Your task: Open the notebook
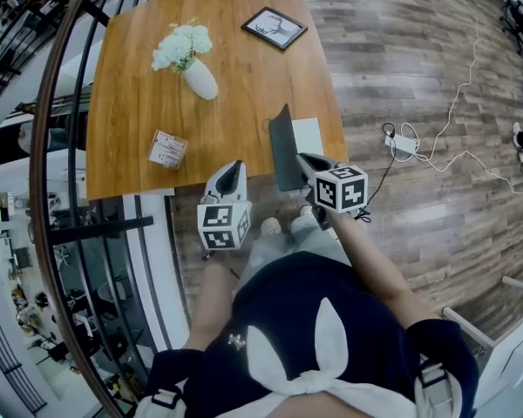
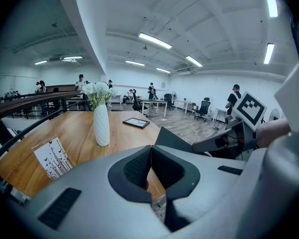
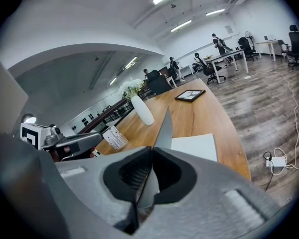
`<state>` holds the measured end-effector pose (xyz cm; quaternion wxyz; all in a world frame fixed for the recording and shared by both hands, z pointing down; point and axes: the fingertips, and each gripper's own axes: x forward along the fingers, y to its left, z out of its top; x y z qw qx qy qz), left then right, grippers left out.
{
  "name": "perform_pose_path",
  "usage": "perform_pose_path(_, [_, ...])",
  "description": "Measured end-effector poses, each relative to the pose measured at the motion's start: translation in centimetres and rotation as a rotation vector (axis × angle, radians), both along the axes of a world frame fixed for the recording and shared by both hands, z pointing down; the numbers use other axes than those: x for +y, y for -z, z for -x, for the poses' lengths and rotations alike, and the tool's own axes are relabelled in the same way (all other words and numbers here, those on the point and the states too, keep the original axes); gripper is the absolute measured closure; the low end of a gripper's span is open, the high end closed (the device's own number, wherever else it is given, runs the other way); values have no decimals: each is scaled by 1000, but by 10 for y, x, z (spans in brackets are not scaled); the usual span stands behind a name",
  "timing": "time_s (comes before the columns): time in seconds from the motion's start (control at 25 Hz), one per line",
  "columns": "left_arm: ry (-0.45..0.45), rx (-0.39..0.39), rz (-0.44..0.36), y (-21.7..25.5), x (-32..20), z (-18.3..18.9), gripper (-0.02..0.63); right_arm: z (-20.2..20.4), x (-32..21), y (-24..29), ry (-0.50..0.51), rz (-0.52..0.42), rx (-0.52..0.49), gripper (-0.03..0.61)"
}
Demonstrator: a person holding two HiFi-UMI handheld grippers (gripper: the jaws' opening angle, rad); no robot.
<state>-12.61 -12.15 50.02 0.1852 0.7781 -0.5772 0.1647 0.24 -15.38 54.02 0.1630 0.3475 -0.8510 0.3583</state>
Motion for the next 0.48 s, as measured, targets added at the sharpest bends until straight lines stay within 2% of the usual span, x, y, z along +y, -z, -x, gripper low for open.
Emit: perform_pose_path(0.48, [26, 2, 5, -1, 5, 6, 594, 23, 3, 9, 58, -9, -29, 568])
